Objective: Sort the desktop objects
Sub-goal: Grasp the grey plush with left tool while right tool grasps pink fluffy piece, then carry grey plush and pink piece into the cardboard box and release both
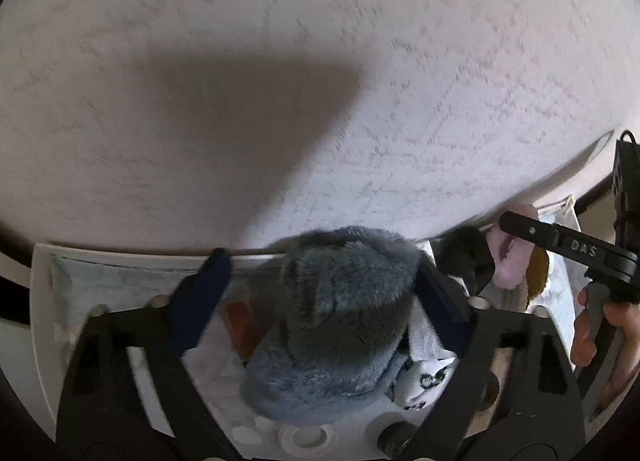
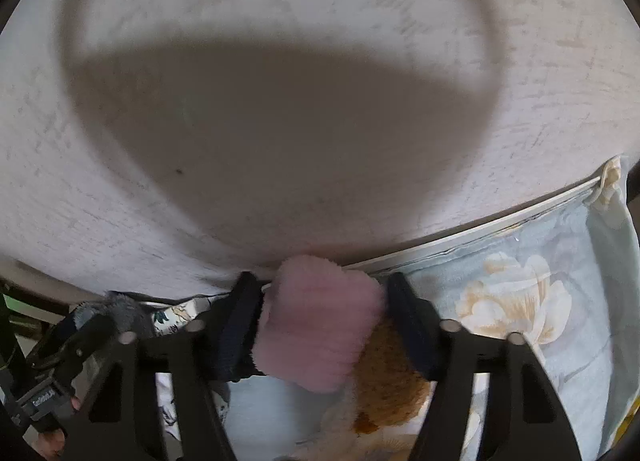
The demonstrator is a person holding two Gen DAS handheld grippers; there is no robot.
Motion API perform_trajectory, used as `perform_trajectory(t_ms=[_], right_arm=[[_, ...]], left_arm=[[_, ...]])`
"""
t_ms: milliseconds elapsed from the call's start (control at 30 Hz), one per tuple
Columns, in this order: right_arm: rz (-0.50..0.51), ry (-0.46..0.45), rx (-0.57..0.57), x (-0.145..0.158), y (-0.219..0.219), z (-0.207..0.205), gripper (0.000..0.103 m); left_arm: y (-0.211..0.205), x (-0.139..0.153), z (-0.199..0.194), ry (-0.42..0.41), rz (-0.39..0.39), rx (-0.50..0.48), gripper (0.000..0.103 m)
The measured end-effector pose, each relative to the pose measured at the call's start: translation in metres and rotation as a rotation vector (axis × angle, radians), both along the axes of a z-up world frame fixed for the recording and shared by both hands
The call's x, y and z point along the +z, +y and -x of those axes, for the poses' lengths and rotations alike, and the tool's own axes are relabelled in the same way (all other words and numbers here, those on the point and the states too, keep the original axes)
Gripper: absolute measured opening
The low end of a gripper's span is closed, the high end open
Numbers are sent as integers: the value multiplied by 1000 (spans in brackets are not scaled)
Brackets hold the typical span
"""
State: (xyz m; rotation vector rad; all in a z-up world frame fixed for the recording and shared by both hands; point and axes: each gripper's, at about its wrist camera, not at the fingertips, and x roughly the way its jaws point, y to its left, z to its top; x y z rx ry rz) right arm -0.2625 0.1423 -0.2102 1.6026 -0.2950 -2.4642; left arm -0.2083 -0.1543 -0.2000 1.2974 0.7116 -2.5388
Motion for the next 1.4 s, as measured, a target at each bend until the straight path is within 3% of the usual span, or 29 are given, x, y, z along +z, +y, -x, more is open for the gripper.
perform_trajectory(t_ms=[67,133,367,700,1000,1400], right_arm=[[-9,-1,8,-1,0,-1,48],[-11,5,10,-1,1,-2,45],[-23,25,32,4,3,-12,39],[30,55,47,32,12,-29,37],[40,95,112,72,22,-62,36],[79,146,195,124,58,-104,36]], left_arm=[[4,-3,1,0,-14,-21,57],[9,-5,1,0,-18,-34,45],[18,6,-6,20,15,-44,29],[28,47,-32,61,55,-31,26],[0,100,-56,96,88,5,26],[32,161,-96,164,130,36,26]])
